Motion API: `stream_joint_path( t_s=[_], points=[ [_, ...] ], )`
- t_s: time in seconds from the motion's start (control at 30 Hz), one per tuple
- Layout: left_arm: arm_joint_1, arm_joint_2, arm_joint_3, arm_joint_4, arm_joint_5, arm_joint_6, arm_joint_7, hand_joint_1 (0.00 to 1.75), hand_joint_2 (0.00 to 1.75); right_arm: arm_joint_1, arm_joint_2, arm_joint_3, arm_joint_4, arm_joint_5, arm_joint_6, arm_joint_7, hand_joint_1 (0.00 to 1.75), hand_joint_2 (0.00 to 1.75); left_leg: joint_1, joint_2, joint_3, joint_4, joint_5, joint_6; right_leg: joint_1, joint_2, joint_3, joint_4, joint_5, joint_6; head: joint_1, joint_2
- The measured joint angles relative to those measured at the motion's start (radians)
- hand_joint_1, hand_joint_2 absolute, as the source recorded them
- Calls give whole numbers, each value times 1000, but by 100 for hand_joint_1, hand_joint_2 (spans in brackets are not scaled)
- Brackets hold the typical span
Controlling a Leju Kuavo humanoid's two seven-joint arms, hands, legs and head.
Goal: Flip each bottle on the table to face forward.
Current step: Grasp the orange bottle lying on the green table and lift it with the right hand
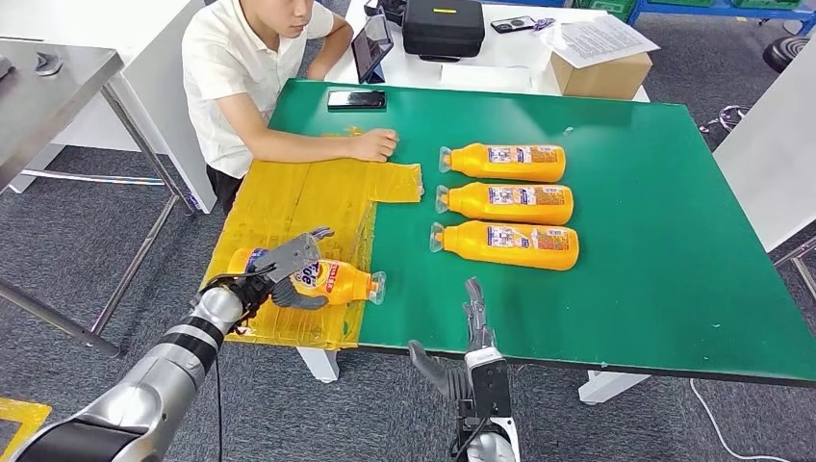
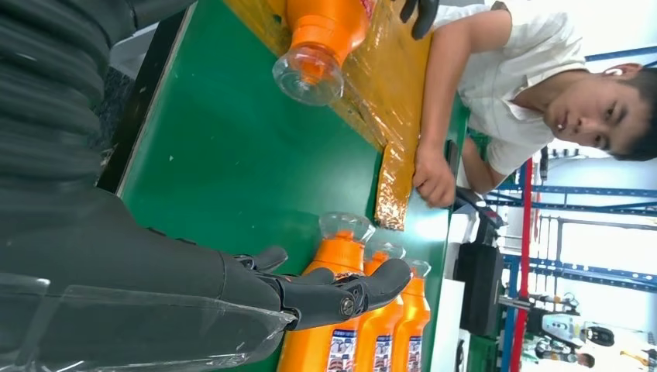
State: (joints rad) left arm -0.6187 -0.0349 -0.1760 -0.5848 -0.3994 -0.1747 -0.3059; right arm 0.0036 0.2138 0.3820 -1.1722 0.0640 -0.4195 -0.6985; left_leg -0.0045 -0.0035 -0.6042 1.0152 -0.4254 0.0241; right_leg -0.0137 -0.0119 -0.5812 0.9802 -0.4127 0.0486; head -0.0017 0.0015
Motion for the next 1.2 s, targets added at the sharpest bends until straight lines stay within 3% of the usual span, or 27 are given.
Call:
stream_joint_path(
  t_s=[0.1,0.2,0.33,0.5,0.63,0.73,0.83,0.93,1.0,1.1,1.2],
  points=[
    [72,-13,-28,-91,39,91,-126,0,175,1,0,0,1,0,-1,0,0,175,0,0,-5,0,0,0,0,0,-5,0,0,0,0,0],
    [165,-43,-44,-246,195,93,-202,0,175,2,0,1,1,4,-6,0,0,175,0,0,-10,1,0,0,0,0,-9,0,0,0,0,0],
    [264,-81,-52,-450,348,119,-249,0,175,8,-2,5,-1,10,-30,0,0,175,0,1,-13,1,0,0,0,1,-13,0,0,1,0,0],
    [369,-129,-74,-690,419,194,-322,0,175,26,-11,8,-16,16,-51,0,0,175,0,1,-16,1,-1,0,0,1,-16,0,0,0,0,0],
    [436,-154,-119,-839,455,259,-329,0,175,38,-25,19,-28,62,-92,0,0,175,0,1,-16,1,-2,-1,0,1,-16,0,-1,0,0,0],
    [481,-169,-160,-902,521,327,-283,0,175,36,-52,37,-27,251,-193,33,0,175,0,1,-16,1,-2,0,0,1,-16,0,-1,1,0,0],
    [513,-182,-198,-906,564,404,-242,0,175,29,-91,33,-21,555,-257,127,0,175,0,0,-16,1,-2,0,0,1,-16,-1,0,1,0,0],
    [534,-183,-239,-869,597,410,-234,0,175,22,-125,-25,-22,869,-270,200,0,175,-1,0,-16,1,-2,0,0,0,-15,-1,0,1,0,0],
    [545,-183,-262,-841,607,405,-240,0,175,15,-143,-67,-23,945,-271,210,0,175,-1,0,-16,1,-2,0,0,0,-16,-1,0,1,0,0],
    [551,-183,-282,-815,613,403,-242,0,175,9,-160,-103,-23,942,-273,223,0,175,-1,0,-16,1,-2,0,0,1,-16,-1,0,1,0,0],
    [554,-183,-293,-798,620,399,-221,0,175,-2,-179,-129,-22,1084,-274,326,0,175,-1,1,-16,1,-2,0,0,1,-16,0,0,1,0,0]
  ],
)
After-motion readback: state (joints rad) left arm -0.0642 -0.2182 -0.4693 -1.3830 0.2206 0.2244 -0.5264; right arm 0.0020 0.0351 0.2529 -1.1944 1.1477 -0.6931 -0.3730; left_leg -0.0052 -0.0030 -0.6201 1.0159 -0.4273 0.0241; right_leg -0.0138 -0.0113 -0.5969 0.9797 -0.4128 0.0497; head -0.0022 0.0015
